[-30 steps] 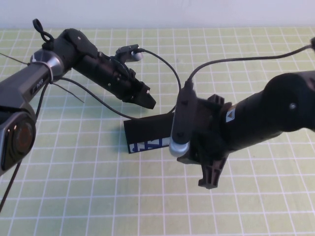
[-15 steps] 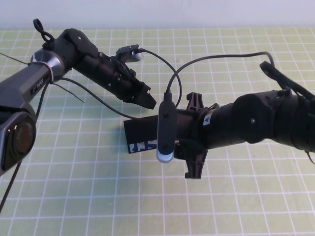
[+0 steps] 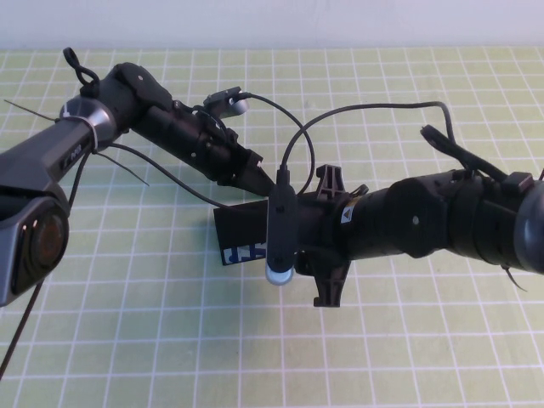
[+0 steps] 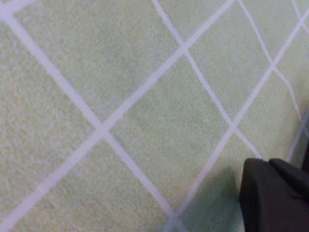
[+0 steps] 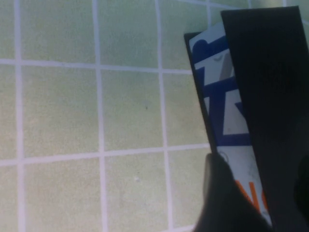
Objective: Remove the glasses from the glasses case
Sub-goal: Pick up the glasses from the glasses case
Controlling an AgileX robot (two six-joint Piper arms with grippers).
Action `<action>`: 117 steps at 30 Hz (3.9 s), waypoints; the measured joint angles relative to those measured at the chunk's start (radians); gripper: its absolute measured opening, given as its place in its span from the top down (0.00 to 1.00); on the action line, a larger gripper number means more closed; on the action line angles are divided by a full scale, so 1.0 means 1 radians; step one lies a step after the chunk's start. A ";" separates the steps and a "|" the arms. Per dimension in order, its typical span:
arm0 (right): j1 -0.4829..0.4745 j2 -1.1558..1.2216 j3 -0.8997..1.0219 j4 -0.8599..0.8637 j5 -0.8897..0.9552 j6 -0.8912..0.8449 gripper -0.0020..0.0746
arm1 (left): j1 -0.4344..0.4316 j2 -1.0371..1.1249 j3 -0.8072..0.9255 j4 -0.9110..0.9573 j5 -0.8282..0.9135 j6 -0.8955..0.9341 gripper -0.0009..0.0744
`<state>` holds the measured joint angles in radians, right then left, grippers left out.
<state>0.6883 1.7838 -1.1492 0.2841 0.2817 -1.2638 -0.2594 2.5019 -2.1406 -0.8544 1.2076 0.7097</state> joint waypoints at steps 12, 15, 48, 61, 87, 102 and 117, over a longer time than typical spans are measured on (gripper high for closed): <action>0.000 0.068 0.000 -0.036 -0.128 0.000 0.59 | 0.000 0.002 -0.002 -0.006 0.001 0.000 0.99; 0.000 0.076 0.000 -0.038 -0.158 0.000 0.62 | 0.000 0.002 -0.002 -0.006 0.001 0.000 0.99; 0.000 0.144 0.000 -0.046 -0.272 -0.002 0.71 | 0.000 0.002 -0.002 -0.007 0.001 0.002 0.99; 0.000 0.151 0.000 -0.046 -0.326 -0.002 0.84 | 0.000 0.004 -0.002 -0.007 0.001 0.004 0.99; 0.000 0.132 0.000 0.025 -0.370 -0.009 0.96 | 0.057 -0.058 0.000 0.003 0.001 0.036 0.99; 0.000 0.131 0.000 0.109 -0.395 -0.009 0.96 | 0.204 -0.508 0.278 -0.051 -0.019 0.170 0.99; 0.000 0.131 0.000 0.181 -0.403 -0.009 0.96 | 0.202 -0.906 1.185 -0.675 -0.340 1.065 0.99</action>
<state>0.6883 1.9152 -1.1492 0.4655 -0.1211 -1.2731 -0.0570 1.5960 -0.9560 -1.5292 0.8675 1.7748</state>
